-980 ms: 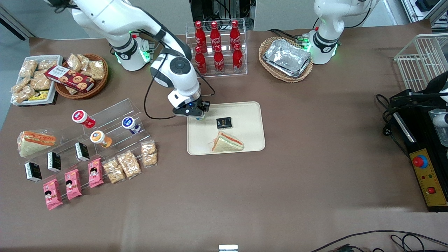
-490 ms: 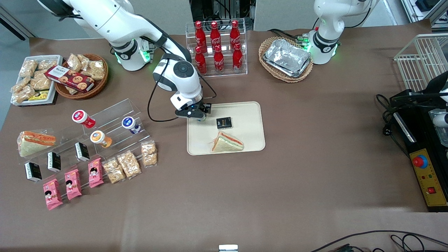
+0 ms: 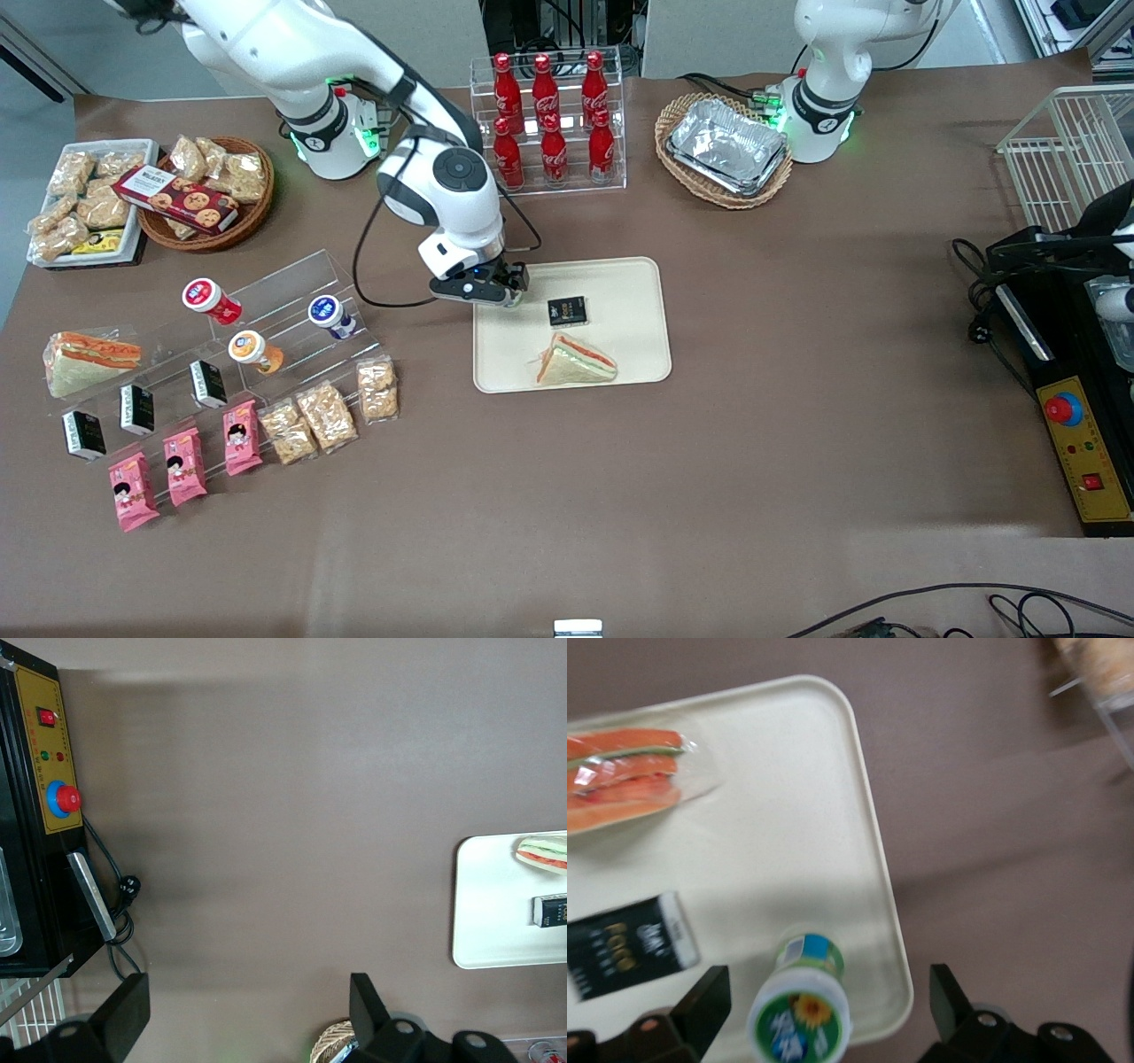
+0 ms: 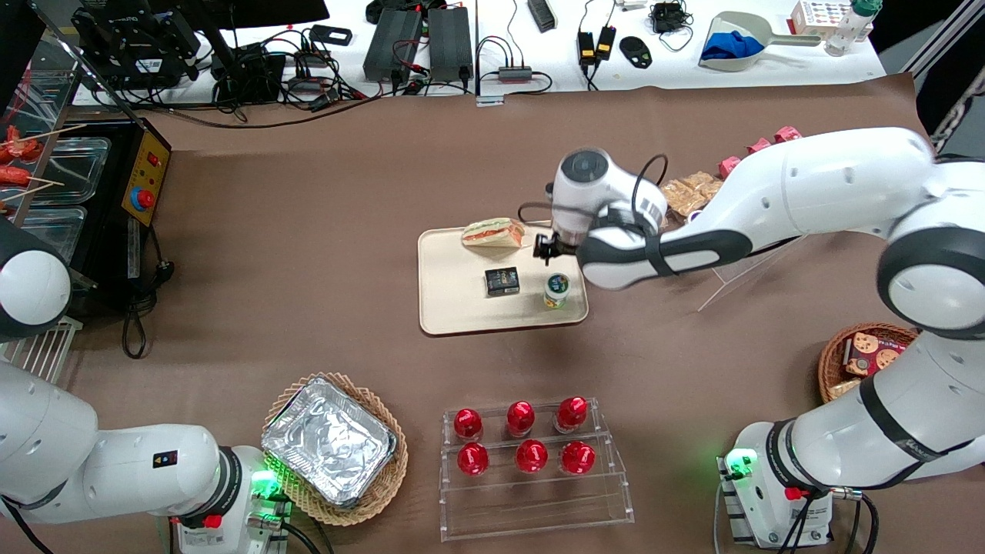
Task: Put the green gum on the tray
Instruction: 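Lower the green gum bottle onto the tray beside the black pack, then open the right gripper and withdraw it back toward the rack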
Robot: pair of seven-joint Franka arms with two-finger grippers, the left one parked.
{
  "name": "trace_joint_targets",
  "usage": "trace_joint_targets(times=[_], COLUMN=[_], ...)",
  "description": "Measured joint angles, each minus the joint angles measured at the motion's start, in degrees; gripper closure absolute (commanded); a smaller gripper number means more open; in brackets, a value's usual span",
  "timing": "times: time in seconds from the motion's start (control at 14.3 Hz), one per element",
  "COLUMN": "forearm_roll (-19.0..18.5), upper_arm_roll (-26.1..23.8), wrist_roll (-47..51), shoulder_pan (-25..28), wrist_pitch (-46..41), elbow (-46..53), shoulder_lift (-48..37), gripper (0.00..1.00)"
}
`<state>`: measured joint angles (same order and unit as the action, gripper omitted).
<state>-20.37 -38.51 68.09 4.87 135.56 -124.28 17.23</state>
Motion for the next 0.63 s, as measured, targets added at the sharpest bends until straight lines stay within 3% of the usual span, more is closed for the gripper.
trace_joint_targets(times=[0.14,0.28,0.42,0.63], forearm_roll=[8.48,14.57,20.09,22.12], upper_arm_roll=[-0.19,1.11,6.89,19.59], wrist_roll=[-7.89,-16.16,-27.34,-44.23], shoulder_pan=[-0.28,-1.76,-2.77,-3.62], wrist_pitch=[-7.96,-16.26,-23.96,-33.94], elbow=[3.35,6.03,9.08,16.36], shoulder_lift=[-5.57,-12.42,-18.44,-21.95], gripper=[0.0,0.0,0.0,0.0])
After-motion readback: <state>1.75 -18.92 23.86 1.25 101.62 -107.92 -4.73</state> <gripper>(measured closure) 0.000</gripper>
